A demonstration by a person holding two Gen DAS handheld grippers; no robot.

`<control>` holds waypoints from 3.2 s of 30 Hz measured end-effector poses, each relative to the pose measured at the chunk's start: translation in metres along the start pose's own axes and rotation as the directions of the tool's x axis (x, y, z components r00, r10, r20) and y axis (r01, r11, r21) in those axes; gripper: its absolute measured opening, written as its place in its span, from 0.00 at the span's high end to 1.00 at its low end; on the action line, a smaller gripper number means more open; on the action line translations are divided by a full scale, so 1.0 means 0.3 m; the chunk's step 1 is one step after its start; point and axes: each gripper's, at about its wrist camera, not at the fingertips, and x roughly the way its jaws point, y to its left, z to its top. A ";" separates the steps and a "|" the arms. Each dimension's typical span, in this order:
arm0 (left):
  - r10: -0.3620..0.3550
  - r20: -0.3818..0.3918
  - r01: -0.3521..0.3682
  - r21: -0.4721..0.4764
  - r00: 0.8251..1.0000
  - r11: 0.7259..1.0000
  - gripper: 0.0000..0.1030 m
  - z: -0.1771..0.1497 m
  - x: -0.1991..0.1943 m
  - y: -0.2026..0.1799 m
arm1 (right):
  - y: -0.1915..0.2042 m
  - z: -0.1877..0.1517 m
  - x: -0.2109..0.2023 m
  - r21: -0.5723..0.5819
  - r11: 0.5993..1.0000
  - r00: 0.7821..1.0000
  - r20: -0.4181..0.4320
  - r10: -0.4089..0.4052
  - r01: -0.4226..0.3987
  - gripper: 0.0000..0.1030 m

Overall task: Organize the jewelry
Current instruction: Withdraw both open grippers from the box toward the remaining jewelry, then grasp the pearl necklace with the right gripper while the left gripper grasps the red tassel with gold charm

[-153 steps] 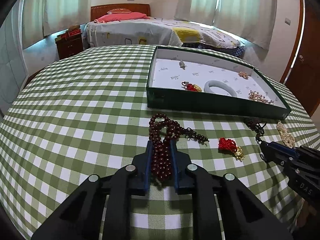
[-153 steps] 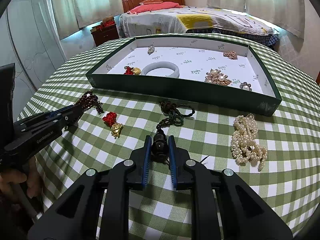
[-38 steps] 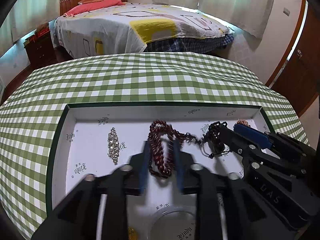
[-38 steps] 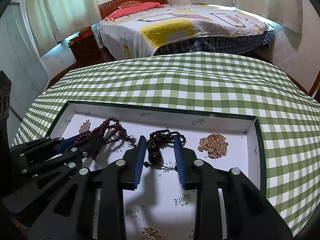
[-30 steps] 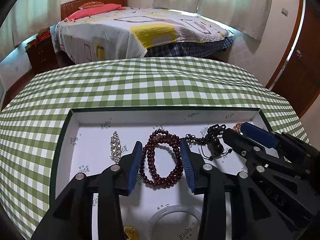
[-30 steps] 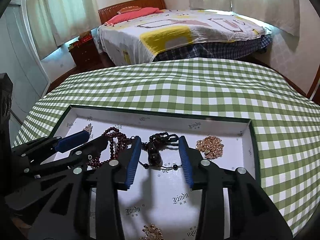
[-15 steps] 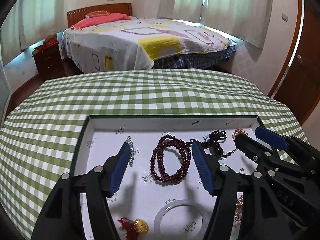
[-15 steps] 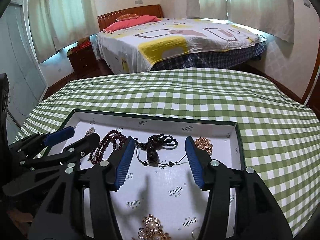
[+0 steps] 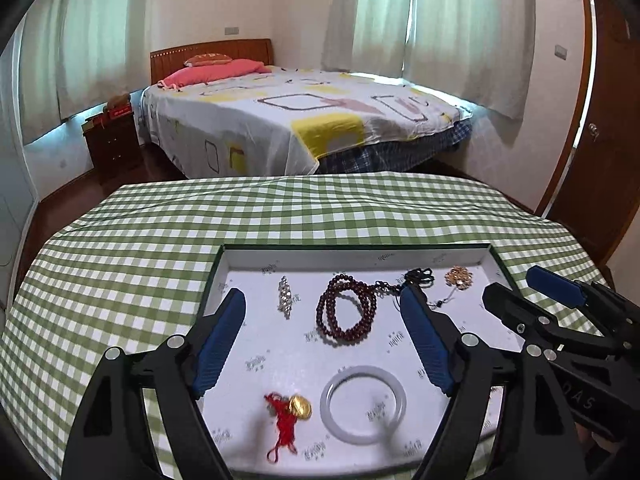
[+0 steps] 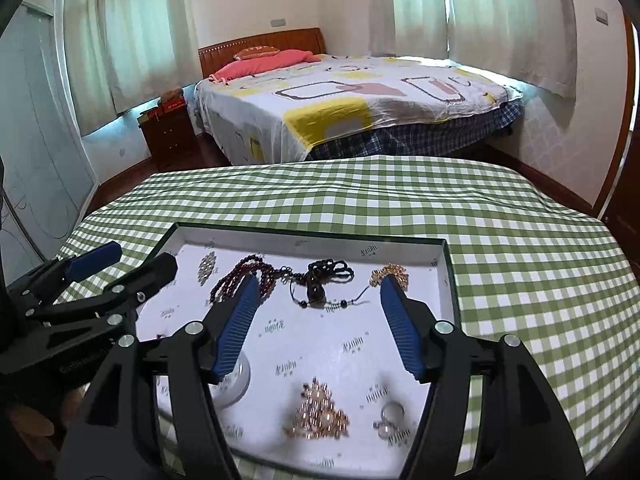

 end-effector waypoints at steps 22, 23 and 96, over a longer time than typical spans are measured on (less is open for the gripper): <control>0.057 0.057 -0.053 -0.066 0.997 0.996 0.25 -0.333 -0.267 0.084 | -0.028 -0.401 -0.222 0.032 0.998 0.997 -0.053 -0.056 0.058 0.35; 0.059 0.046 -0.056 -0.070 0.997 0.996 0.25 -0.351 -0.266 0.085 | -0.030 -0.414 -0.214 0.030 0.998 0.996 -0.060 -0.060 0.062 0.35; -0.054 -0.137 0.055 0.004 0.989 0.998 0.85 -0.513 -0.151 0.003 | -0.025 -0.498 -0.151 -0.009 0.995 0.988 -0.118 -0.104 0.104 0.77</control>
